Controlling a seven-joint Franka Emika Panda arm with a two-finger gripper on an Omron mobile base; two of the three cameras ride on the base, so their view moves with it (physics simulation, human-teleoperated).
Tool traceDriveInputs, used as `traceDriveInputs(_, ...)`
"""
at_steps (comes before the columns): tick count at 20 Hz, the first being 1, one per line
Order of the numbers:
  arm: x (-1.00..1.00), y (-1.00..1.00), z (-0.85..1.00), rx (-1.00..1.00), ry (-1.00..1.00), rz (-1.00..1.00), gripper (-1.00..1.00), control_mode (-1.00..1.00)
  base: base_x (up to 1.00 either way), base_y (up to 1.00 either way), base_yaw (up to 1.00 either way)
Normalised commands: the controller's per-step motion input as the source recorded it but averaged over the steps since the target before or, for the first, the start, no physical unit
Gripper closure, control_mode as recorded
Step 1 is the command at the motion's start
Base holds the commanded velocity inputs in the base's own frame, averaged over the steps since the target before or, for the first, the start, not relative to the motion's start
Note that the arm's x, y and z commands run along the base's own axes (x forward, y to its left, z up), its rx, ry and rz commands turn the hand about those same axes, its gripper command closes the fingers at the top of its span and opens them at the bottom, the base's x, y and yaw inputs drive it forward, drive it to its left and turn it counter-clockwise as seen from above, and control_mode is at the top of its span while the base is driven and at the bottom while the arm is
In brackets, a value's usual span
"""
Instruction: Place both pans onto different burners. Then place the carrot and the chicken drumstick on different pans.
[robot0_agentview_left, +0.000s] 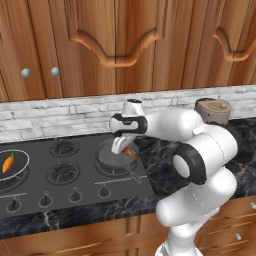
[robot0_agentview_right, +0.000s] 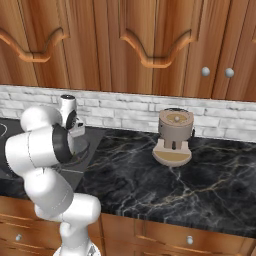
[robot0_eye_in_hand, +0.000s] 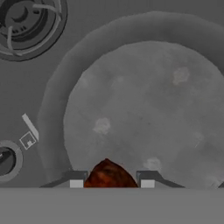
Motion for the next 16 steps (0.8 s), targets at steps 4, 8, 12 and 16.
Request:
traceDriveInputs(4,0.09,0.04,-0.13,-0.01,-0.13,0.07,1.00,-1.00,0.00,0.00,0.00)
traceDriveInputs(8,0.00,0.00,-0.28,-0.01,-0.12,0.05,1.00,-1.00,0.00,0.00,0.00)
traceDriveInputs(12,0.00,0.09,-0.34,-0.02,-0.04,0.04,1.00,-1.00,0.00,0.00,0.00)
traceDriveInputs(16,0.00,0.07,-0.26,0.00,0.00,0.04,1.00,-1.00,0.00,0.00,0.00)
